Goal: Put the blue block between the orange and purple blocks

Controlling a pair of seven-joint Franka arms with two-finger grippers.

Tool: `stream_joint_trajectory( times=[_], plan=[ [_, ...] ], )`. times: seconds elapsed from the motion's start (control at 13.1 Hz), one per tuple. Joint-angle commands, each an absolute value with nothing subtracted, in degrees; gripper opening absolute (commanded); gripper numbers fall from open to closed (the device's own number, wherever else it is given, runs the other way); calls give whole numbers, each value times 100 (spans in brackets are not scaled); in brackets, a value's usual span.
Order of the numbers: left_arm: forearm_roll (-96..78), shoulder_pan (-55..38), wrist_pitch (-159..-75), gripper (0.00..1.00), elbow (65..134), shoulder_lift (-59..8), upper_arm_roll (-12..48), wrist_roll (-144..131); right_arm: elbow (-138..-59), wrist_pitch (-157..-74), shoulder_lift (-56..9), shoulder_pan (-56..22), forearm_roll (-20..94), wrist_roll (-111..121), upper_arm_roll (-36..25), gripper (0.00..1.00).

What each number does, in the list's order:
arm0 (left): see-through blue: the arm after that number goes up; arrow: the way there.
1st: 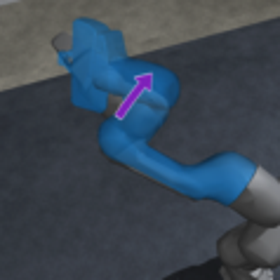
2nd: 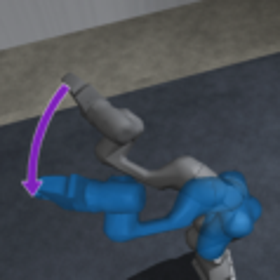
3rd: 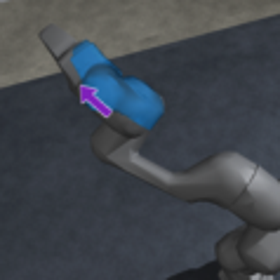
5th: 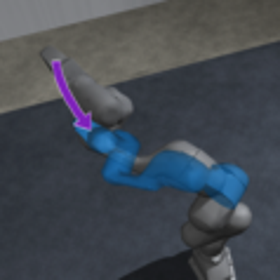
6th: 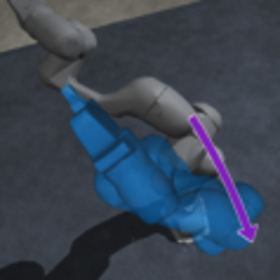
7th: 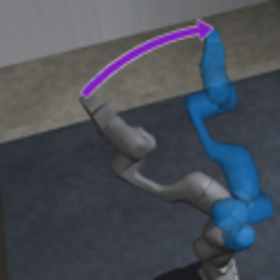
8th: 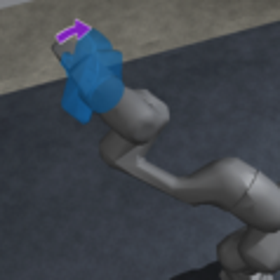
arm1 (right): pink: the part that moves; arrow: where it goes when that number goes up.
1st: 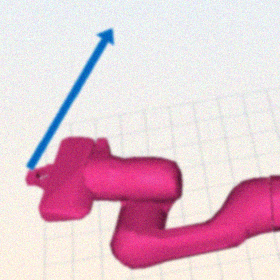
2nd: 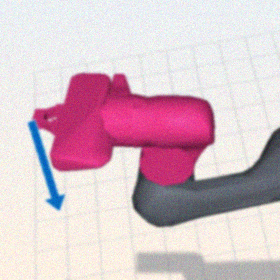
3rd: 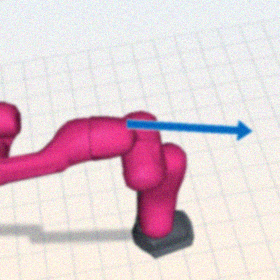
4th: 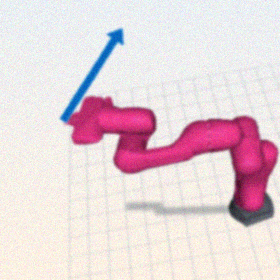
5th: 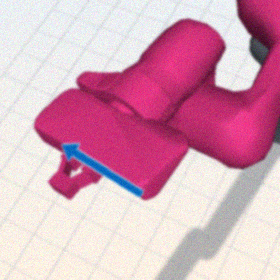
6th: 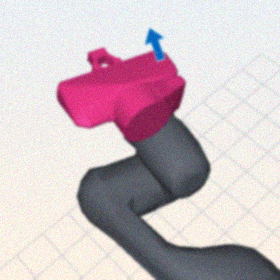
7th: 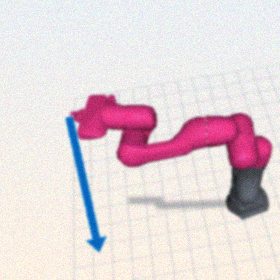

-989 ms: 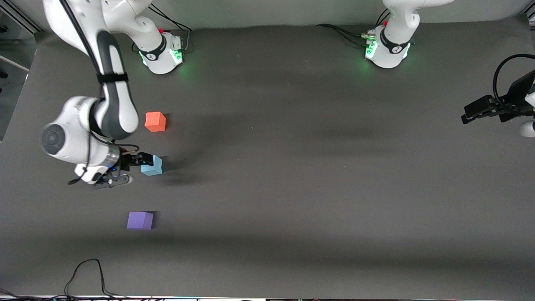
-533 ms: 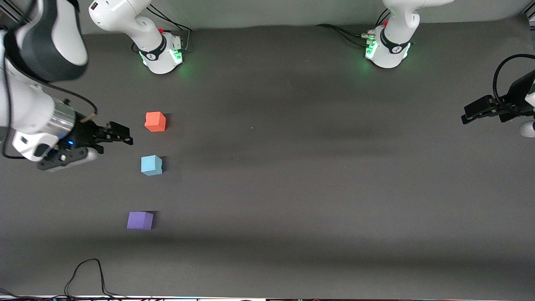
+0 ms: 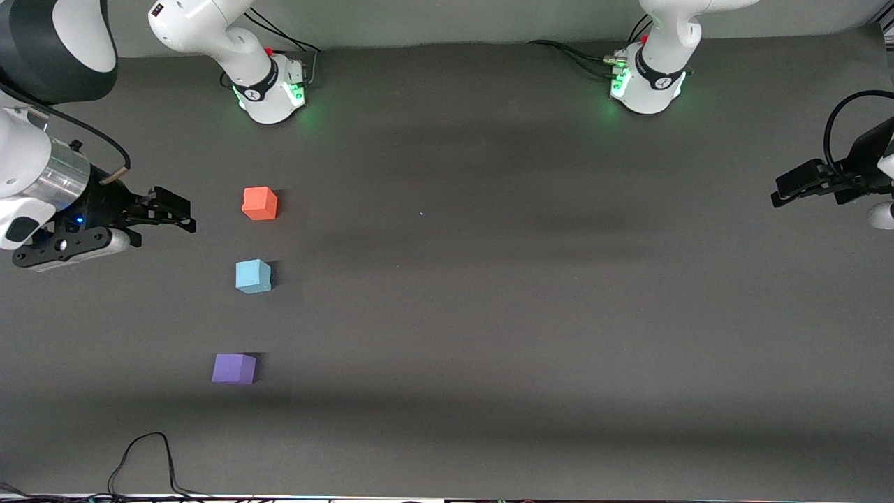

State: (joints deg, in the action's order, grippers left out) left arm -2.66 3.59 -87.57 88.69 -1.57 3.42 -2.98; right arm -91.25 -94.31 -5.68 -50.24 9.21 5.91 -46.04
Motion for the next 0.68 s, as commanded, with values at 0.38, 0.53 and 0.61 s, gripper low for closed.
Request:
stream_joint_trajectory(
  times=[0.38,0.53,0.61],
  plan=[
    [-237,299,-8798,100,8947,-62,281,-211,-9351,-9264,87,-2377,176,-79,-1656,100],
    [-237,290,-8798,100,8947,-70,290,-211,-9666,-9281,280,-1551,176,-62,-1163,100],
    [-229,290,-8798,100,8947,-62,290,-211,-9885,-9325,455,-1086,184,-62,-769,100]
  ],
)
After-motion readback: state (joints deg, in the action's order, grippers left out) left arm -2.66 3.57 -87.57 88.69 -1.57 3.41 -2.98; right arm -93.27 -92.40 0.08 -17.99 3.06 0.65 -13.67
